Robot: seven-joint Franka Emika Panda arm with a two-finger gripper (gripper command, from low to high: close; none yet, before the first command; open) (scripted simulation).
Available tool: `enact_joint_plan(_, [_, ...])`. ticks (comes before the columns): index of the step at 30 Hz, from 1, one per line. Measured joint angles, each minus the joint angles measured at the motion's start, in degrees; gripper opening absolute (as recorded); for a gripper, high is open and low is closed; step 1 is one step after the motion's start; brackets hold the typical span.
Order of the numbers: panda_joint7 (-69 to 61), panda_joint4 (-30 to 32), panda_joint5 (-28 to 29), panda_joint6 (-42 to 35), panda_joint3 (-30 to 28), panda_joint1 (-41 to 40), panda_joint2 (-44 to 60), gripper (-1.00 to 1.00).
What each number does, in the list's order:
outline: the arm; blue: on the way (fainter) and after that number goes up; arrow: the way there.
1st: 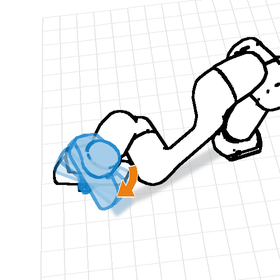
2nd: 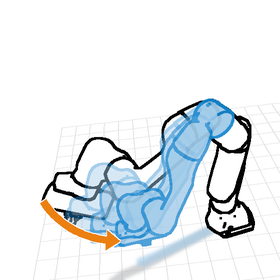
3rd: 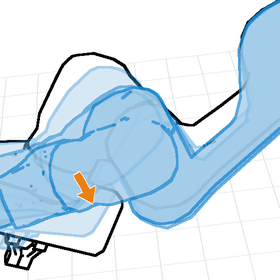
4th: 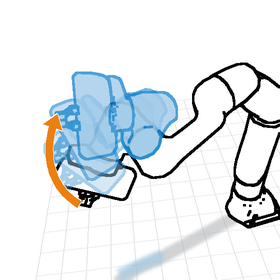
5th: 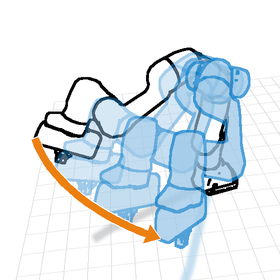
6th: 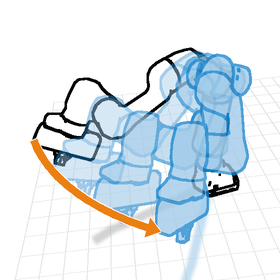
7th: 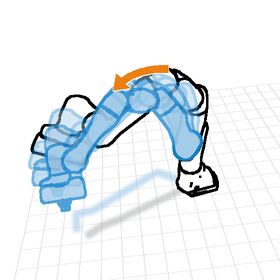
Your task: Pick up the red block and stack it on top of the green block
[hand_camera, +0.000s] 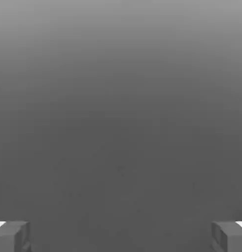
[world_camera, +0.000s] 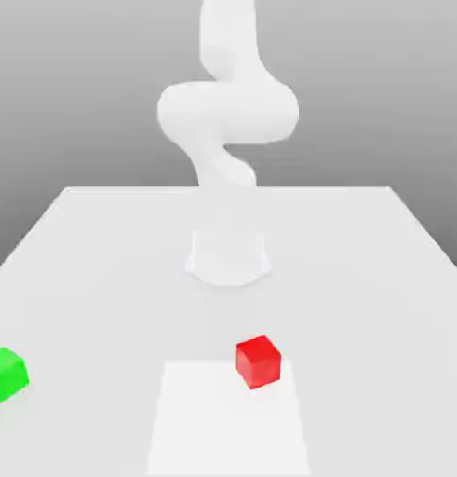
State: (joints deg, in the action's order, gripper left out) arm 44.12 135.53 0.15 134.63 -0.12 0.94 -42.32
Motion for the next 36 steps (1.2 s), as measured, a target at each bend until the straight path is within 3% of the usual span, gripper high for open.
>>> enact_joint_plan(16, [-14.7, 29.3, 0.6, 23.3, -1.5, 7.4, 30.0, 0.00])
enact_joint_plan(23, [-17.8, 30.8, -0.7, 39.3, -0.4, 7.6, 49.8, 0.00])
enact_joint_plan(24, [-17.8, 30.6, -0.8, 40.9, -0.2, 7.5, 51.7, -1.00])
enact_joint_plan(31, [-17.6, 30.5, -0.6, 41.2, -0.1, 7.3, 52.1, -1.00])
enact_joint_plan(36, [-17.3, 31.8, -0.1, 33.6, -0.2, 7.2, 43.3, -1.00])
